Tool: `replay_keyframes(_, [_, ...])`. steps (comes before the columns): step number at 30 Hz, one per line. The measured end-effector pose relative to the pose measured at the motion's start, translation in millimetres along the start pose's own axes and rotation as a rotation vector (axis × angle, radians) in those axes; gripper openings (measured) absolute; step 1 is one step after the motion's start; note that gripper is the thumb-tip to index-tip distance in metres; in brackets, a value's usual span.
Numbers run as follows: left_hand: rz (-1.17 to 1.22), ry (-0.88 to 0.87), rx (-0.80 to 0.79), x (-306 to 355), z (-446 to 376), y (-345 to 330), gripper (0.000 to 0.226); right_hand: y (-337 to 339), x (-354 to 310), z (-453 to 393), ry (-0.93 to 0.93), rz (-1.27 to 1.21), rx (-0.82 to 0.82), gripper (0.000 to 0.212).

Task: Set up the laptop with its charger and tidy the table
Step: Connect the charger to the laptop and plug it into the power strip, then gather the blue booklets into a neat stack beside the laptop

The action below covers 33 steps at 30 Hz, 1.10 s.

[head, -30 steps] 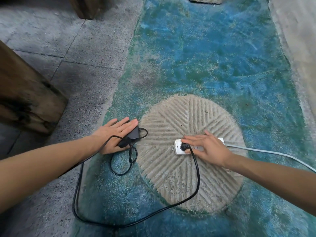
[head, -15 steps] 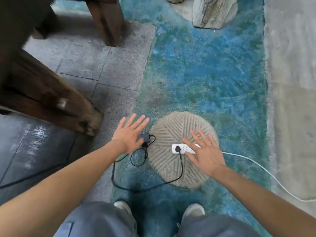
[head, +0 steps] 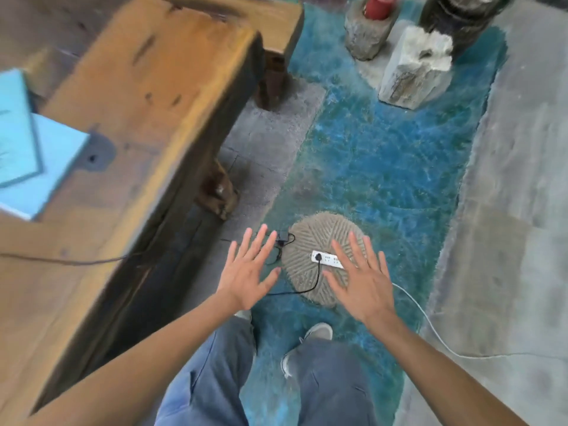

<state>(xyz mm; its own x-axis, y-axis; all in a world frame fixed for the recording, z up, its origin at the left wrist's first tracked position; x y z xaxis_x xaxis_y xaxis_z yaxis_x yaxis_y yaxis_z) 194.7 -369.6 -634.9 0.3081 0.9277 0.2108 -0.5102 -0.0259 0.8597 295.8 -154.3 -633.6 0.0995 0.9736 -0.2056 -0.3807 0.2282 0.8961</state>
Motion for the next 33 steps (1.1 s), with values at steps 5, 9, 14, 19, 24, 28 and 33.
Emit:
replay_keyframes(5, [0.053,0.086,0.149,-32,67,82,0.072,65,-44,23,0.091,-0.033,0.048,0.07])
replay_keyframes(9, [0.07,0.224,0.202,-74,103,110,0.072,94,-85,18,0.173,-0.061,0.073,0.069])
replay_keyframes(14, [0.156,0.411,0.266,-139,145,132,0.074,122,-147,-2,0.282,-0.012,0.068,0.069])
replay_keyframes(19, [0.276,0.543,0.319,-213,183,157,0.075,148,-228,-27,0.391,0.004,0.073,0.071])
replay_keyframes(24, [0.406,0.633,0.402,-298,221,187,0.079,158,-315,-62,0.483,0.034,0.043,0.07])
replay_keyframes(28, [0.583,0.647,0.456,-354,245,204,0.086,163,-384,-91,0.555,0.05,0.016,0.07])
replay_keyframes(33, [0.654,0.697,0.431,-403,259,207,0.081,171,-450,-116,0.616,0.033,0.011,0.069])
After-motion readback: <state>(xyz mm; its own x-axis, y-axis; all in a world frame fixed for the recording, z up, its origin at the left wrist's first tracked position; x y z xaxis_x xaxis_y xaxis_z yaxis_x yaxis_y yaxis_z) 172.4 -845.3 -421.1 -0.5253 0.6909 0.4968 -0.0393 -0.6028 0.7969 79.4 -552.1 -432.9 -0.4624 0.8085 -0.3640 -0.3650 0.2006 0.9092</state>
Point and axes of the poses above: each hand's wrist, its own z-axis away from the middle knuckle, its own y-axis out of the back of the hand, x = y × z, the point moved 10 cm from there along -z, towards the middle knuckle, and after that the axes turned 15 degrees about y, right-handed, at the moved point
